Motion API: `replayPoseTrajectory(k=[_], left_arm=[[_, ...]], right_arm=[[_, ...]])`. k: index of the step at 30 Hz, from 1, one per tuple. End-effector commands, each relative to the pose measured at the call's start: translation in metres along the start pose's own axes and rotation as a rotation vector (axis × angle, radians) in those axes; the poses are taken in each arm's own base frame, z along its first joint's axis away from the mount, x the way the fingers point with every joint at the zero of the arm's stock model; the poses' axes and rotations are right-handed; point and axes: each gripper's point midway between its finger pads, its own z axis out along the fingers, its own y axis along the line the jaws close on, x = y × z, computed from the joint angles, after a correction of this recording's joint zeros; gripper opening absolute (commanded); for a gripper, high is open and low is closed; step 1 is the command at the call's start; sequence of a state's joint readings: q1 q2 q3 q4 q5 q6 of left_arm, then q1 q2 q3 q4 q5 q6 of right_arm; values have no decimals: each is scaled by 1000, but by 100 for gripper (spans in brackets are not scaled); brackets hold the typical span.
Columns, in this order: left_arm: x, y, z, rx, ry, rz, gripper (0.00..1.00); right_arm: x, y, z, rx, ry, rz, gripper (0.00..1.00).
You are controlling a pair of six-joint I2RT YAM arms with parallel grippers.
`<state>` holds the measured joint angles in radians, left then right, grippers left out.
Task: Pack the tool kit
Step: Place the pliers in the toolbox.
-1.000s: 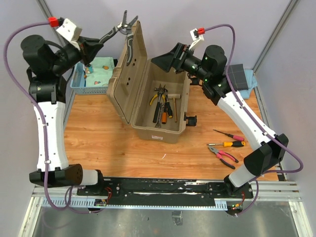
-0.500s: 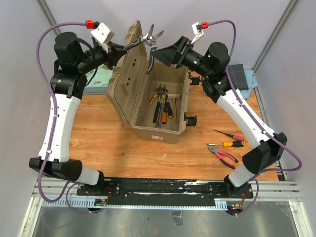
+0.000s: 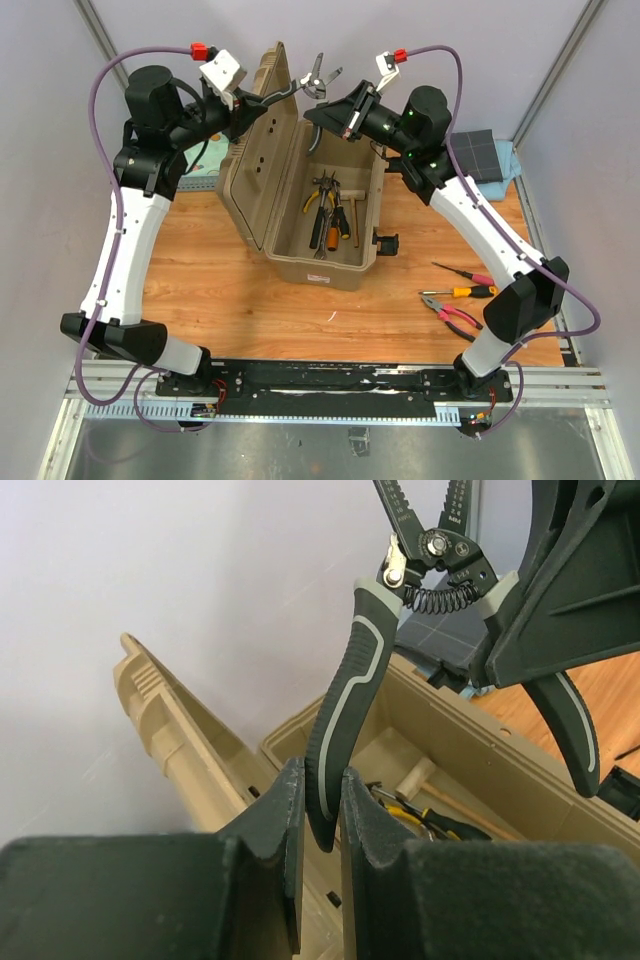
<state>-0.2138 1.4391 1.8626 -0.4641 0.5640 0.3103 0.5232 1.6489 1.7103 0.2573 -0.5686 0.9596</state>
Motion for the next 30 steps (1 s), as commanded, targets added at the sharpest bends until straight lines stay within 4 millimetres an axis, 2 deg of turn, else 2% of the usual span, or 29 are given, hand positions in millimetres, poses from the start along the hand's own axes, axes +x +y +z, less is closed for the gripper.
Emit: replayPoseTrajectory(k=[1,3,7,8,11,14,18,21,24,27,30], left_arm=[[-39,3,-7,-26,-92,26,0],[-49,0,-7,-9,-107,1,5],[-75,-6,-13,23,-162,-43,34],[-81,-9,-15,36,-174,-56,38],[-90,-23,-15,111,-194,-134,46],[-88,-48,-11,244,-175,-275,49],[-73,-87,-4,371,-117,-403,51],[-64,-121,-11,436,-90,-394,55],[-46,-149,-20,488,-35,-393,57],[-28,-168,-31,509,8,-385,57],[-10,-177,-41,489,47,-352,57]], right_arm=[[-17,8,-7,0,-63,-46,1],[-23,5,-13,23,-80,-55,1],[-40,-11,-34,105,-123,-73,1],[-45,-17,-41,133,-135,-76,1],[-49,-39,-58,235,-132,-87,1],[-42,-62,-66,330,-84,-113,1],[-18,-95,-67,417,23,-91,1],[5,-119,-68,470,98,-66,1],[30,-143,-68,519,173,-47,1],[52,-160,-64,549,241,-33,1],[72,-176,-58,574,303,-22,1]])
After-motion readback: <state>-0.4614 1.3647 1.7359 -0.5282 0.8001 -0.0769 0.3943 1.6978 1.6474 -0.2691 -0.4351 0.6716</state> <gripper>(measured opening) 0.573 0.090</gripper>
